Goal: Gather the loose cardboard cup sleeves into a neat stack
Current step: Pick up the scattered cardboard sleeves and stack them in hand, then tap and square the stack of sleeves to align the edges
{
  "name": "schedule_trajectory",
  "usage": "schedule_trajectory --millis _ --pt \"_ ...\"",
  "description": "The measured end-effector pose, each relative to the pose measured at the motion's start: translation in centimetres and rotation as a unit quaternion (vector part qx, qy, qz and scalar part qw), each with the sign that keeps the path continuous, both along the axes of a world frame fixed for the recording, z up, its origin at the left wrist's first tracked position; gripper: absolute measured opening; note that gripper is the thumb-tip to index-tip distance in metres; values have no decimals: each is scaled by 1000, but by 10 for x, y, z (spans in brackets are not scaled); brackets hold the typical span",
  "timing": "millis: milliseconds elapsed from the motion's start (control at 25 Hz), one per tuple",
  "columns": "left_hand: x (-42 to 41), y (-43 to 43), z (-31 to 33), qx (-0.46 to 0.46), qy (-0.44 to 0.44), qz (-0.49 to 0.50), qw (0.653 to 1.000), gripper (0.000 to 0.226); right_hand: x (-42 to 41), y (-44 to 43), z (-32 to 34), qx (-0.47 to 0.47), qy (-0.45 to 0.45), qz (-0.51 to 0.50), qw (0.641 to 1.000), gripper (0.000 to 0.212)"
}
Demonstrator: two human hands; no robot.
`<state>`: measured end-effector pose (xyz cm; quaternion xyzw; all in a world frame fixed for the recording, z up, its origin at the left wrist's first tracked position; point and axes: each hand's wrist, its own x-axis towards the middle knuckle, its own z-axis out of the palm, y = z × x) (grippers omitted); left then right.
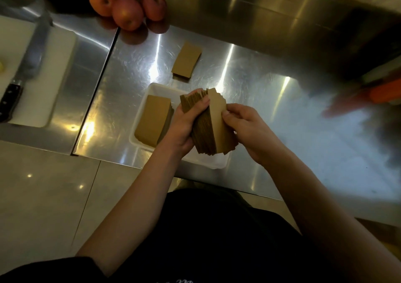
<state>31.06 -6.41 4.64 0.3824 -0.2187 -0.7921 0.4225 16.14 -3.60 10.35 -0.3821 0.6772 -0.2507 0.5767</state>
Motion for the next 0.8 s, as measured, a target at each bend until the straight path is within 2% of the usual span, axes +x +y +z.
schedule_trajectory --millis 120,320,480,600,720,800 --pt "-5 4 5 -5 -38 5 999 26 -8 -2 0 -6 -37 4 999 37" --pt "-26 8 22 5 -160 64 985 59 -21 -6 -1 -25 -54 11 998 39" --pt "-48 5 30 17 -231 117 966 55 -33 -11 -6 -37 -51 5 998 40" --pt "-54 -1 30 33 -266 144 953 43 -36 -14 -12 -49 -58 0 997 42" --pt "-57 -5 33 33 -314 150 937 58 -32 -17 -15 -63 -68 -26 995 41" --pt "-56 -11 34 -2 -318 123 940 62 -28 -25 -15 -67 -85 -49 993 41"
